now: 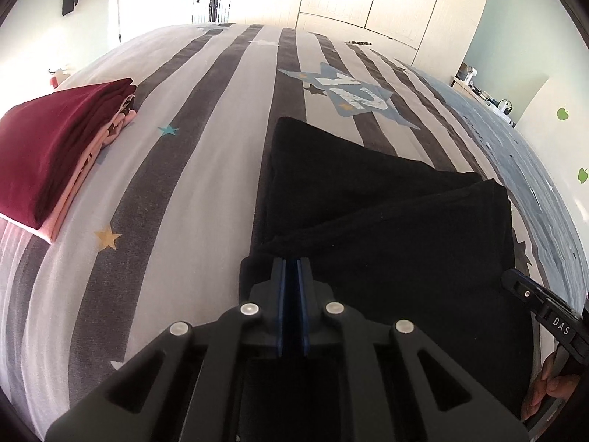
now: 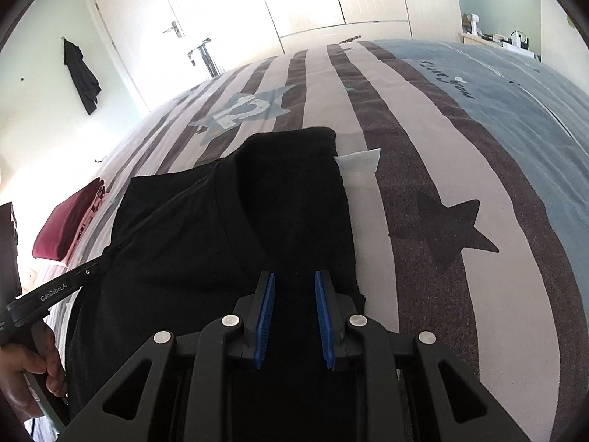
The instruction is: Fold clothes
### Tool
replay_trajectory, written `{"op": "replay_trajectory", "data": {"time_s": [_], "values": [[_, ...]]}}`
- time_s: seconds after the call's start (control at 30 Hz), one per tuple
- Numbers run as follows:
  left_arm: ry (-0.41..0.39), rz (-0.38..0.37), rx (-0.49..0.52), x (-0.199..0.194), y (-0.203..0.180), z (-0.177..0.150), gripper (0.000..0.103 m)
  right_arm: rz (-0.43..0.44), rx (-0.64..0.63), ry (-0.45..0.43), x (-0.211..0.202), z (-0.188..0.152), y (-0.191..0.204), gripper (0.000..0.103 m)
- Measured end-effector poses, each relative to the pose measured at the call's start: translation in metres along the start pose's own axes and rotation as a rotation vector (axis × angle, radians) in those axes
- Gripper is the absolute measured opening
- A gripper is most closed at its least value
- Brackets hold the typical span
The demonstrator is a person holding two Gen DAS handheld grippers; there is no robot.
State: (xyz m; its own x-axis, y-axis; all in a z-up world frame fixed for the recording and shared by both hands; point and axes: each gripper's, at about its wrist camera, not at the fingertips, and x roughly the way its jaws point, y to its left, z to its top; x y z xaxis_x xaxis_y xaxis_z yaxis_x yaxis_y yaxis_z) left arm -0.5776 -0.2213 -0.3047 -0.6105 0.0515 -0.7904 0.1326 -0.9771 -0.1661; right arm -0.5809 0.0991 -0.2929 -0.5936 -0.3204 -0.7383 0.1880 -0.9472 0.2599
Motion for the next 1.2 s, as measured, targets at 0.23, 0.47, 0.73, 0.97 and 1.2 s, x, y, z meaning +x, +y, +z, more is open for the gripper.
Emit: {"op": "replay_trajectory", "data": {"time_s": [0.23, 0.47, 0.73, 0.97, 1.2], "values": [[0.008, 0.014, 0.027, 0.014, -0.01, 0.027, 0.007, -0.008, -0.032, -0.034, 0.015, 0.033, 0.001, 0.02], [0.033, 0.017, 0.015, 0.037, -0.002, 0.024, 0.007, -0.033, -0.034, 0.026, 0.064, 0.06, -0.004, 0.019], [0.024, 0.001, 0.017, 0.039, 0.004, 0.026, 0.007, -0.002, 0.002, 0.029, 0.058, 0.063, -0.011, 0.019], [-0.062, -0.052, -0.003, -0.015, 0.019, 0.029, 0.016, 0.033, -0.045, -0.088, -0.015, 0.058, -0.001, 0.023], [-0.054, -0.089, -0.021, -0.091, 0.033, -0.031, 0.047, 0.032, -0.044, -0.033, -0.083, -0.018, -0.005, 0.028]]}}
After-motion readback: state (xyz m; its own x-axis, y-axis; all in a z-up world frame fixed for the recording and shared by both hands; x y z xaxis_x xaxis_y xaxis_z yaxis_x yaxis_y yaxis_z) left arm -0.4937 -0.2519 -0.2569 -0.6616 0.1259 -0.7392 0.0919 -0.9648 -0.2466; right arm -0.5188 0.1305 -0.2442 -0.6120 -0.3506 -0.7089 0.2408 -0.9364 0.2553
